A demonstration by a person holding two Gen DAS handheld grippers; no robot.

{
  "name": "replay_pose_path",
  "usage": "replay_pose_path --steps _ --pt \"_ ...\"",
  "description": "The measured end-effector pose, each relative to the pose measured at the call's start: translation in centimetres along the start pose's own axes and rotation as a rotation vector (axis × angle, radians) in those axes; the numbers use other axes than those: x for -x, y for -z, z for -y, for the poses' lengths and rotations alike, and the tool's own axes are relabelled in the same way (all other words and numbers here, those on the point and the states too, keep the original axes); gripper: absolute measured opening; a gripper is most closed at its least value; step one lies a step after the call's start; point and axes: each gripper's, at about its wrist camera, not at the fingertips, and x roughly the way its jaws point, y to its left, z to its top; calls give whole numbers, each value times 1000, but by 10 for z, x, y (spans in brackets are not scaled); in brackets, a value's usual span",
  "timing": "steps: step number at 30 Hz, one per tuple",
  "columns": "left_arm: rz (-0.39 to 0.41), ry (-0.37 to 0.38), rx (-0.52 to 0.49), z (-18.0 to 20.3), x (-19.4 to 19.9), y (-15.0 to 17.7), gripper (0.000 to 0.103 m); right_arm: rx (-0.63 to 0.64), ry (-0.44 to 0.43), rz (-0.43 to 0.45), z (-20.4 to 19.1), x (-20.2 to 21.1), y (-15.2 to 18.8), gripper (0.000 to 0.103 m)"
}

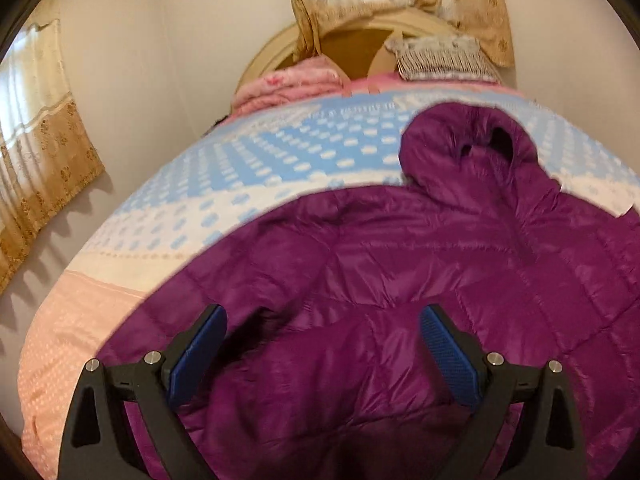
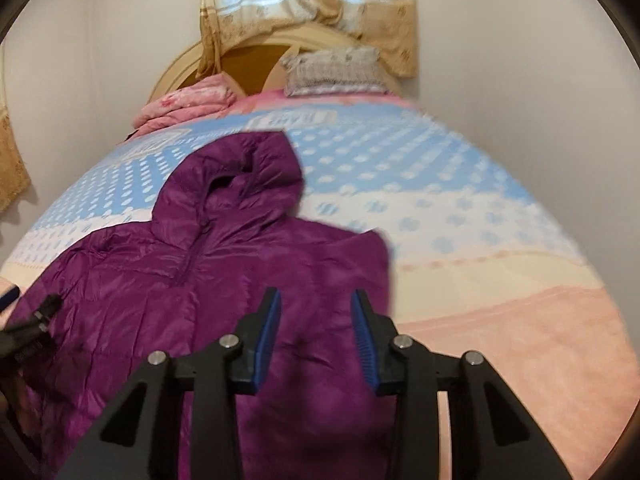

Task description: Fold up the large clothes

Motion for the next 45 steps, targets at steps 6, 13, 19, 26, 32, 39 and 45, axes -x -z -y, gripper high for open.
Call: replay_pose_path --steps 6,13,19,26,32,39,45 --pt "-106 30 -7 7 -32 13 98 -34 42 -108 20 -37 29 35" --pt "-131 55 8 6 -40 15 100 13 103 -118 11 -39 33 34" --pt "-142 63 31 5 -43 15 102 35 125 -119 9 -42 34 34" --pt "-142 59 26 7 -44 14 102 52 143 -117 7 -43 34 34" --pt "-152 66 25 4 -38 12 102 61 151 -119 5 -43 34 35" --pt "-34 153 13 -8 27 12 102 117 165 -122 -6 -28 27 52" --pt "-55 89 -36 -11 21 34 102 128 95 -59 -36 14 31 62"
